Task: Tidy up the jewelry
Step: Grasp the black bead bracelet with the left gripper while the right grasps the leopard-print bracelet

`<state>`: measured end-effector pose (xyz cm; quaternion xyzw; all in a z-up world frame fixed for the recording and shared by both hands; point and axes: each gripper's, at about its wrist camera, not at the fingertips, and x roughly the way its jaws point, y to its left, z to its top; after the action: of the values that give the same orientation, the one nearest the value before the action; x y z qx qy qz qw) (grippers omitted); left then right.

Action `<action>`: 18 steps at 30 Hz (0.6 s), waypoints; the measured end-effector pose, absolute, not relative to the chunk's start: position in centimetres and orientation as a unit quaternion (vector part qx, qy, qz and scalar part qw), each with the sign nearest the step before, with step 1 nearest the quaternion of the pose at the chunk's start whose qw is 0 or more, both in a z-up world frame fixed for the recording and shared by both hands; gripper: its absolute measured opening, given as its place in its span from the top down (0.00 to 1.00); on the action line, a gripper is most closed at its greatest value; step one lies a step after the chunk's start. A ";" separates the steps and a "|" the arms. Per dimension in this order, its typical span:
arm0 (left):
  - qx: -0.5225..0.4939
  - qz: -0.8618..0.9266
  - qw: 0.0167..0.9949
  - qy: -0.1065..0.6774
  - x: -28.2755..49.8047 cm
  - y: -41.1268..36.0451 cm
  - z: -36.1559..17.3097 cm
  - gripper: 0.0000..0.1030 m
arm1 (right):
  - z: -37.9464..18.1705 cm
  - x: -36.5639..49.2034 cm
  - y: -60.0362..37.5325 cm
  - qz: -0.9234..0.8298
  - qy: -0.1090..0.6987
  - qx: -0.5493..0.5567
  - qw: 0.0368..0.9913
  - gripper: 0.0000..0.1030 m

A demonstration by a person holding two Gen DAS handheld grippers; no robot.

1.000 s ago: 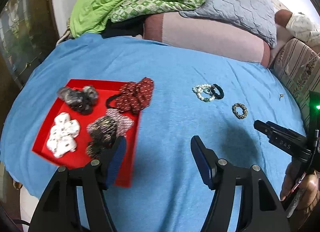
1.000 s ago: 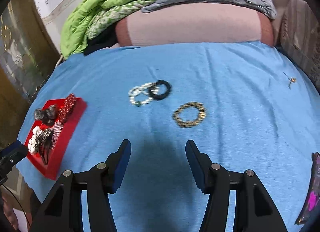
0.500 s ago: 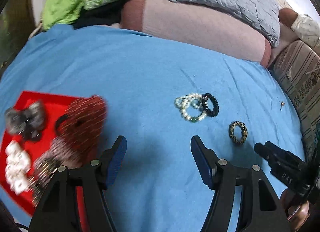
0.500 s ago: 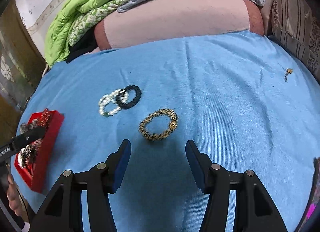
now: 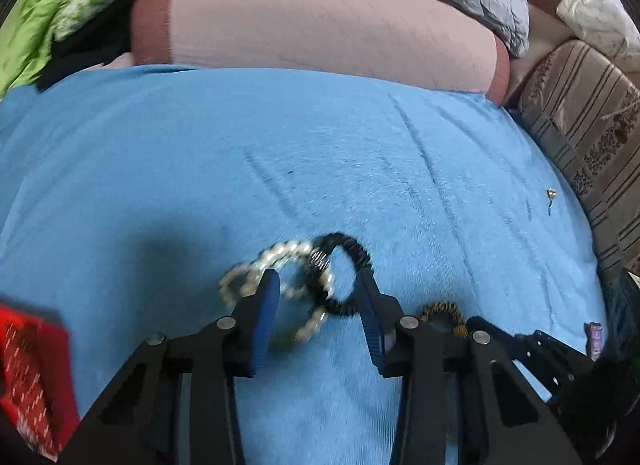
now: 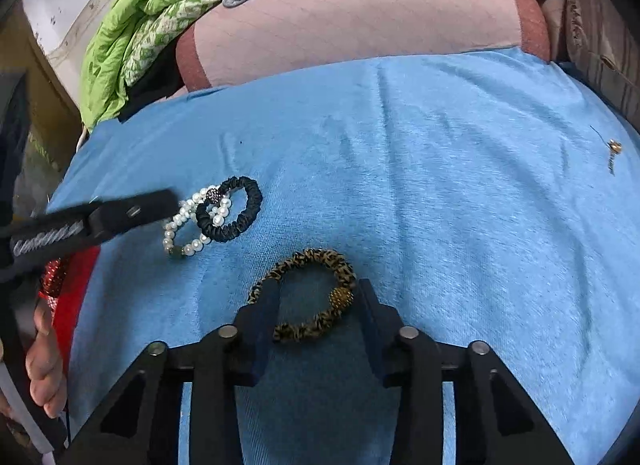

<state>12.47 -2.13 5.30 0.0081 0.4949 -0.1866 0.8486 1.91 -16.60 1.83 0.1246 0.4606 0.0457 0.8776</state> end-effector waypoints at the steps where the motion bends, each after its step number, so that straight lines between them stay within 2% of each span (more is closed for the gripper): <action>1: 0.012 -0.188 0.847 0.497 12.9 -2.6 5.0 0.63 | 1.7 2.0 -16.6 0.047 0.460 0.124 0.878 0.61; 10: 0.071 -0.214 0.836 0.500 15.8 -5.9 3.4 0.63 | 1.1 2.1 -17.3 0.055 0.456 0.144 0.877 0.67; 13: 0.085 -0.239 0.817 0.518 15.7 -6.4 2.9 0.89 | 0.9 2.1 -17.6 0.050 0.454 0.145 0.877 0.76; 15: 0.089 -0.252 0.811 0.521 15.2 -6.7 3.1 0.94 | 0.7 2.1 -17.9 0.046 0.455 0.145 0.877 0.84; 18: 0.076 -0.275 0.797 0.532 14.2 -6.8 3.4 0.94 | 0.8 1.6 -18.4 0.053 0.456 0.158 0.874 0.86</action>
<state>14.16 -6.83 3.39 0.0761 0.5324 -0.2746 0.7971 1.59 -18.38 0.78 0.1581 0.4557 0.0525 0.8744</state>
